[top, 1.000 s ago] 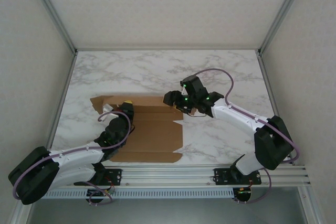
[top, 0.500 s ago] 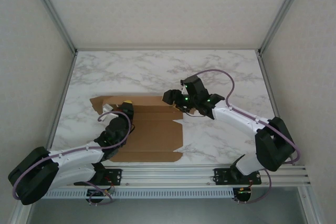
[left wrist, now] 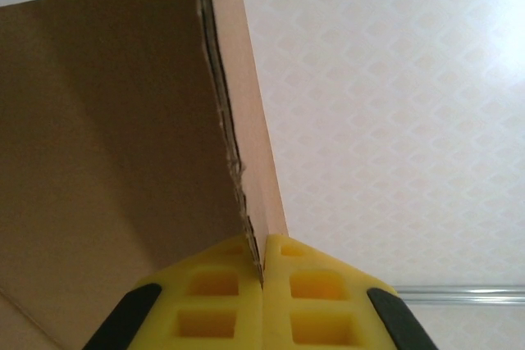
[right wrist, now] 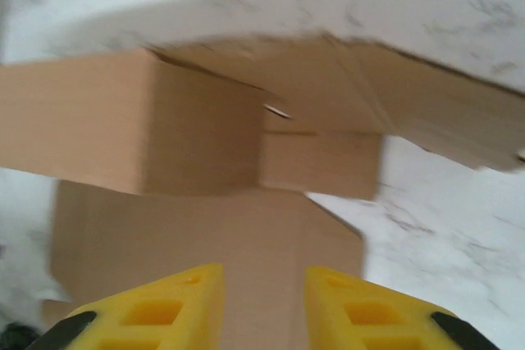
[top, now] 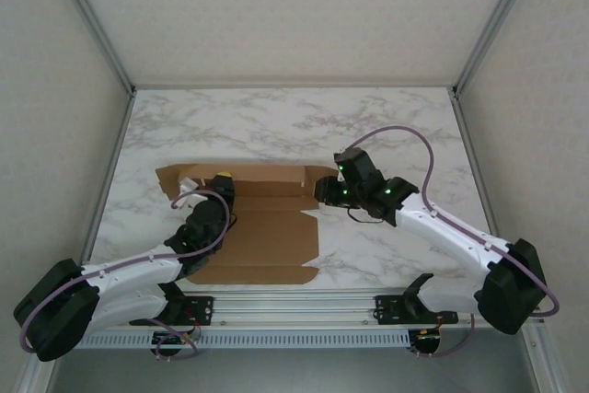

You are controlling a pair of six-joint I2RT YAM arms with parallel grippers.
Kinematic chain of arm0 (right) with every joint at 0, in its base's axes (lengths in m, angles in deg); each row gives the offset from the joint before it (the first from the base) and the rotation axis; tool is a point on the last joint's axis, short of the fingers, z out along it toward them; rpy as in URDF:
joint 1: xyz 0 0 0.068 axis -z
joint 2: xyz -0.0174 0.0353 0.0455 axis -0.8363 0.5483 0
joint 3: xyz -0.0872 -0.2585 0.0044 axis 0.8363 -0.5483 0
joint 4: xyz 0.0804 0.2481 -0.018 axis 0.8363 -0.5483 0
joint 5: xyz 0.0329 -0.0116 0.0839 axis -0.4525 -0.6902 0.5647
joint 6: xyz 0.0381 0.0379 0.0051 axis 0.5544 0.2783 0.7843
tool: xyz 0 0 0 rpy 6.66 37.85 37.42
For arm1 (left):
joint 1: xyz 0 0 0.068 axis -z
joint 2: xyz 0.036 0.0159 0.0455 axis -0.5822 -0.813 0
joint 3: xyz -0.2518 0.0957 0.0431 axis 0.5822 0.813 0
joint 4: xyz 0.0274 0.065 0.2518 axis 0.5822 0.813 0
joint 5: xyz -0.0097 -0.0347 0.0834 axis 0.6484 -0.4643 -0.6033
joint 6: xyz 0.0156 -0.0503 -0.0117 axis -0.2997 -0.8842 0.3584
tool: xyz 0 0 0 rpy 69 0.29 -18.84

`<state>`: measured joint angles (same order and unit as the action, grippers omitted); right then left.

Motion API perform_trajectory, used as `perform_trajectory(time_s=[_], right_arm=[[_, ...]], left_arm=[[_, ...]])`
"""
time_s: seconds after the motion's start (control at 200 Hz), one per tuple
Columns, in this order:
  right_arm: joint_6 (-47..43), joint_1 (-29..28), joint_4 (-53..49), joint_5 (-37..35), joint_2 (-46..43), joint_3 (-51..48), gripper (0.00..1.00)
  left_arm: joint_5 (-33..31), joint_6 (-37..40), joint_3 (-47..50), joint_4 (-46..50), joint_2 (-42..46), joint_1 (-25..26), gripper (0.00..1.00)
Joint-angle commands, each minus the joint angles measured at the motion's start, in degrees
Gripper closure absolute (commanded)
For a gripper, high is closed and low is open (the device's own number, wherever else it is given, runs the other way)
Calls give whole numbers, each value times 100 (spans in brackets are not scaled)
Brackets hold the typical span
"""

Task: Fold the paper box

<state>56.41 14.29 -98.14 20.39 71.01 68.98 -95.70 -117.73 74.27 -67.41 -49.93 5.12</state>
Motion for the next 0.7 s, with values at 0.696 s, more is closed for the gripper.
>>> perform_trajectory(time_s=[0.696], right_arm=[[-339, 360, 1508, 221, 1865, -130, 46]], left_arm=[[604, -575, 56, -1036, -824, -904, 100]])
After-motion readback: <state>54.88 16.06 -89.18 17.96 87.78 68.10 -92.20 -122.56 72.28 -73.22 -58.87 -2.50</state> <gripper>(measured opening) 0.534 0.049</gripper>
